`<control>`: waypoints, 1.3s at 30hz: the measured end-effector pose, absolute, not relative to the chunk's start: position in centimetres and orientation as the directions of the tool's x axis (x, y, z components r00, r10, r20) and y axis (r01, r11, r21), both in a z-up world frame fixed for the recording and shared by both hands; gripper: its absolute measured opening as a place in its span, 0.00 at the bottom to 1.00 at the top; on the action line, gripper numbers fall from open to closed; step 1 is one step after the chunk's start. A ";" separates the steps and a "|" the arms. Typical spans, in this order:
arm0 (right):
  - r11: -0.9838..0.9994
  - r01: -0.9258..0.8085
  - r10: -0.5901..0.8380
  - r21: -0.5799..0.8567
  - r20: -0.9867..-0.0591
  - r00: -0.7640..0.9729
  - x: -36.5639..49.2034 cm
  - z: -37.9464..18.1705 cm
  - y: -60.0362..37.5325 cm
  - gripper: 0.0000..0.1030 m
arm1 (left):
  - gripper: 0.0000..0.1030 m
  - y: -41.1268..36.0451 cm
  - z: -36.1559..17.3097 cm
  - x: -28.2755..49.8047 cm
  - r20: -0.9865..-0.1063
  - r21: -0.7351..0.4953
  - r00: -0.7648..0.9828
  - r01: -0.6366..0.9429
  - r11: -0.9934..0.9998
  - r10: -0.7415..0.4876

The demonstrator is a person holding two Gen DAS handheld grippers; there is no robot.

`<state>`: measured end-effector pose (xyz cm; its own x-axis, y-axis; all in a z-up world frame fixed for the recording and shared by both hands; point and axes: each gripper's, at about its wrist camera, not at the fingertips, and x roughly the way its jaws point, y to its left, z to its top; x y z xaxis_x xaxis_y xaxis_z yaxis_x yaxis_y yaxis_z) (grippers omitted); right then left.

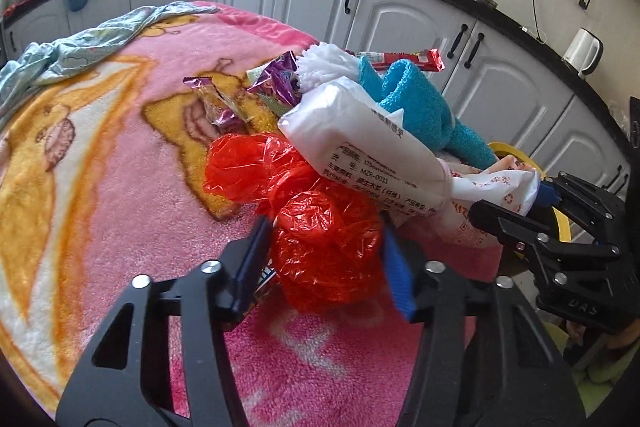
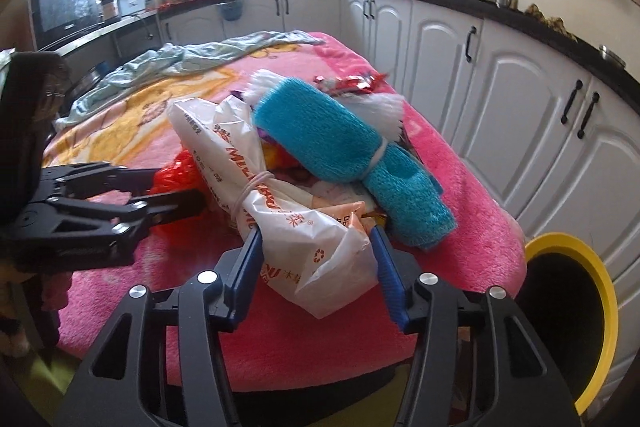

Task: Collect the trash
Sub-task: 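Grasp the red plastic bag with the left tool while the right tool grasps the white paper bag, then carry both bags over the yellow bin and open both tools to drop them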

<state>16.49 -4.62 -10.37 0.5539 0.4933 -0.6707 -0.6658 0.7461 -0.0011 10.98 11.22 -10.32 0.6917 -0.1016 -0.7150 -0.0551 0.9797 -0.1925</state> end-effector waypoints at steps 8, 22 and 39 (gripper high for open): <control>0.717 -0.697 0.537 0.016 -0.650 0.538 15.1 -8.8 -4.1 0.37 | 0.26 11.7 -8.6 9.2 -0.671 -0.222 0.731 -0.045 0.974 -0.119; 0.715 -0.697 0.579 0.050 -0.603 0.550 13.2 -5.2 -5.4 0.34 | 0.24 10.8 -3.6 6.4 -0.580 -0.202 0.807 -0.010 0.979 -0.111; 0.810 -0.584 0.524 0.060 -0.521 0.674 13.0 -1.2 -12.7 0.33 | 0.23 3.8 0.6 9.1 -0.509 -0.178 0.831 0.153 0.972 -0.224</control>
<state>12.95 -12.69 -1.23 0.6736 0.5242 -0.5211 -0.5837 0.8098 0.0600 9.06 3.81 0.57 0.8312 -0.2238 -0.5090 0.1528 0.9721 -0.1779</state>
